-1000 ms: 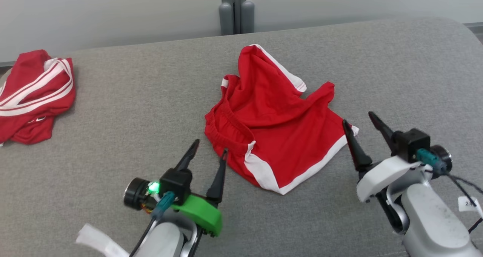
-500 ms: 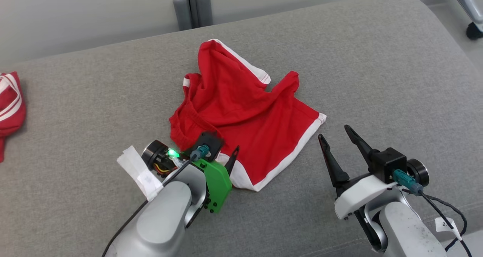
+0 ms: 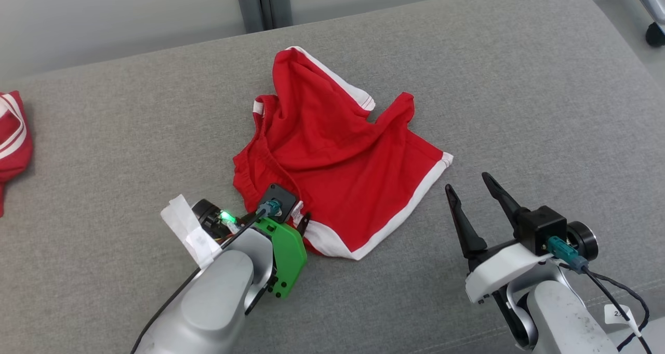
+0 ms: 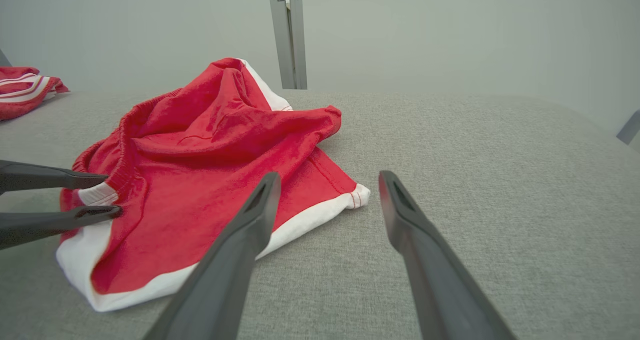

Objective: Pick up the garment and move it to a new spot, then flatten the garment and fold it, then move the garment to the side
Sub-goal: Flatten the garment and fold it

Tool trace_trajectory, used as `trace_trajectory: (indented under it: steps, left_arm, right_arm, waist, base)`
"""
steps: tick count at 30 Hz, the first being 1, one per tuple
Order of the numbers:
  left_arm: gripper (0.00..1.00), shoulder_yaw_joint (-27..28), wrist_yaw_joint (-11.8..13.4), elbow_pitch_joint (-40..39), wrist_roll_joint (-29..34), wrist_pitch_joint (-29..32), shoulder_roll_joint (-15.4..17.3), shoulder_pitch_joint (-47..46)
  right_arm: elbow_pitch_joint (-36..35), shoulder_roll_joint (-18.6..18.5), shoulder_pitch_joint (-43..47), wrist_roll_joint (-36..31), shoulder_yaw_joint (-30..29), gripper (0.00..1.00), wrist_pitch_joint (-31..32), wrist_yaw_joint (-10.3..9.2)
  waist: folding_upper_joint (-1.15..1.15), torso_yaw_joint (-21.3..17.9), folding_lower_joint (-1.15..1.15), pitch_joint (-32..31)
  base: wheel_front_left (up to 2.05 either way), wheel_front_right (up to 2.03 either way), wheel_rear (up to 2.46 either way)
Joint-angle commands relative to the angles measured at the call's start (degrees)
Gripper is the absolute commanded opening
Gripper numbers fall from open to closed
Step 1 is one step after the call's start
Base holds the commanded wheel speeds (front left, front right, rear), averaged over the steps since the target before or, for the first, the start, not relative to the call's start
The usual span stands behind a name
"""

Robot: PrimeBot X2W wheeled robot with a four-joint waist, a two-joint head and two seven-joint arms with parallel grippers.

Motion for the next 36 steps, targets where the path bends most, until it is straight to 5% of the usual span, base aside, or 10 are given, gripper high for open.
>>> trace_trajectory:
  steps: [1,6,18,24,25,36]
  left_arm:
    - [0.8,0.1,-0.1,0.0,-0.4,-0.3,0.6,-0.5]
    - [0.58,-0.6,-0.1,-0.3,-1.0,0.0,1.2,0.9]
    - [0.43,-2.1,-0.2,-0.9,-3.5,0.3,0.2,1.0]
    - [0.2,-0.5,1.1,-1.6,-4.8,-2.3,1.1,0.9]
    - [0.0,0.1,1.6,-1.9,-5.2,-3.0,1.4,1.1]
    - [0.0,9.0,7.1,-8.3,-12.9,-12.3,3.4,9.2]
  right_arm:
    - [-0.3,0.0,0.8,-0.2,-0.2,1.0,-0.2,-0.08]
    - [-0.3,0.0,0.9,-0.2,0.0,1.0,-0.2,-0.08]
    - [-0.1,-0.3,0.2,0.1,0.2,1.0,-0.2,-0.08]
    - [-0.5,-0.1,1.1,-0.3,-0.8,1.0,-0.2,-0.08]
    - [-0.6,-0.1,1.2,-0.3,-1.0,1.0,-0.2,-0.08]
    - [-1.6,0.4,3.0,-1.0,-3.4,1.0,-0.2,-0.09]
  waist:
    - [0.0,0.8,0.0,-0.2]
    - [0.0,1.8,0.0,-0.4]
    - [0.0,1.3,0.0,-0.6]
    - [0.0,1.0,0.0,-0.8]
    - [0.0,1.2,0.0,-0.8]
    - [0.0,3.8,0.0,-2.1]
  base:
    - [0.0,0.0,0.0]
    - [0.0,0.0,0.0]
    - [0.0,0.0,0.0]
    - [0.0,0.0,0.0]
    - [0.0,0.0,0.0]
    - [0.0,0.0,0.0]
